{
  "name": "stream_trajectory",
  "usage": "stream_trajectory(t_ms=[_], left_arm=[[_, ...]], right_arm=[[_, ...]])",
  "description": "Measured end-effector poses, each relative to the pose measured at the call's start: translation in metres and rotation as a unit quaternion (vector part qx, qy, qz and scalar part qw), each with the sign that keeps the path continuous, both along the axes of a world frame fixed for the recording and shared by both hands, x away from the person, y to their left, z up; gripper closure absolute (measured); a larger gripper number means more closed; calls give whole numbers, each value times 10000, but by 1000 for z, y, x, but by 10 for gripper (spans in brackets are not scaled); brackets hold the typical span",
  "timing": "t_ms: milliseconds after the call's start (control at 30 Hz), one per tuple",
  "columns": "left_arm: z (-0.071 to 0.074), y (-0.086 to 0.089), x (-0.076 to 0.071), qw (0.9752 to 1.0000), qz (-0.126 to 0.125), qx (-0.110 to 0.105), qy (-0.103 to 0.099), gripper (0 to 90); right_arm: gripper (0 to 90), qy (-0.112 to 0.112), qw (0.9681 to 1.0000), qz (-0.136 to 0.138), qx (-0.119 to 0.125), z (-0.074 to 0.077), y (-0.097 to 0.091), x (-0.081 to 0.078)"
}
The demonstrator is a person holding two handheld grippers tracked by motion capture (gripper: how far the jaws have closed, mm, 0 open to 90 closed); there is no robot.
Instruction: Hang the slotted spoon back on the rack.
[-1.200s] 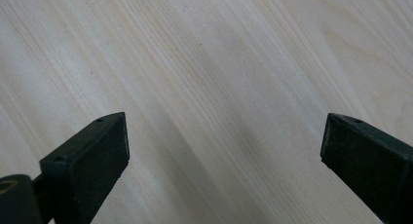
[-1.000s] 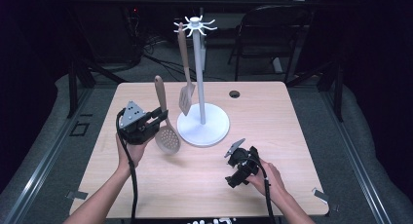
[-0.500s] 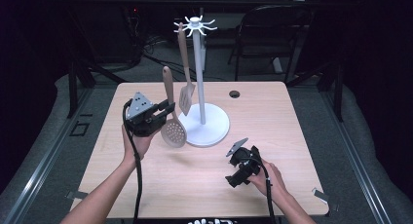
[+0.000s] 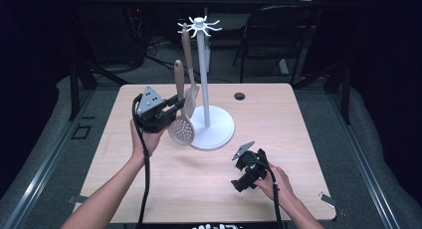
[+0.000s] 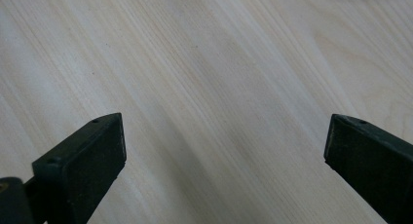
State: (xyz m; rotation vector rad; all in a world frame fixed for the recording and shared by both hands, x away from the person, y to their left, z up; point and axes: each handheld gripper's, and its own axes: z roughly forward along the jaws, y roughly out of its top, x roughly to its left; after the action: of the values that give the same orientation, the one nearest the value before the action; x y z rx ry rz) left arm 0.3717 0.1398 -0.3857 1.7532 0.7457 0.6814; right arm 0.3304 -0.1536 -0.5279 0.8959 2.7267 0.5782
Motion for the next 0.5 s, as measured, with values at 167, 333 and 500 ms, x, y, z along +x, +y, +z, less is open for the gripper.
stream_trajectory(t_ms=[167, 333, 500], left_arm=[[4, -2, 3, 10000, 38, -36, -51, 758], [9, -1, 7, 9999, 69, -64, -66, 758], [13, -2, 11, 9999, 110, -87, -76, 758]], right_arm=[[11, -26, 10000, 28, -67, 0, 2, -1], [10, -16, 9999, 22, -114, 1, 3, -1], [11, -38, 10000, 24, -87, 0, 4, -2]])
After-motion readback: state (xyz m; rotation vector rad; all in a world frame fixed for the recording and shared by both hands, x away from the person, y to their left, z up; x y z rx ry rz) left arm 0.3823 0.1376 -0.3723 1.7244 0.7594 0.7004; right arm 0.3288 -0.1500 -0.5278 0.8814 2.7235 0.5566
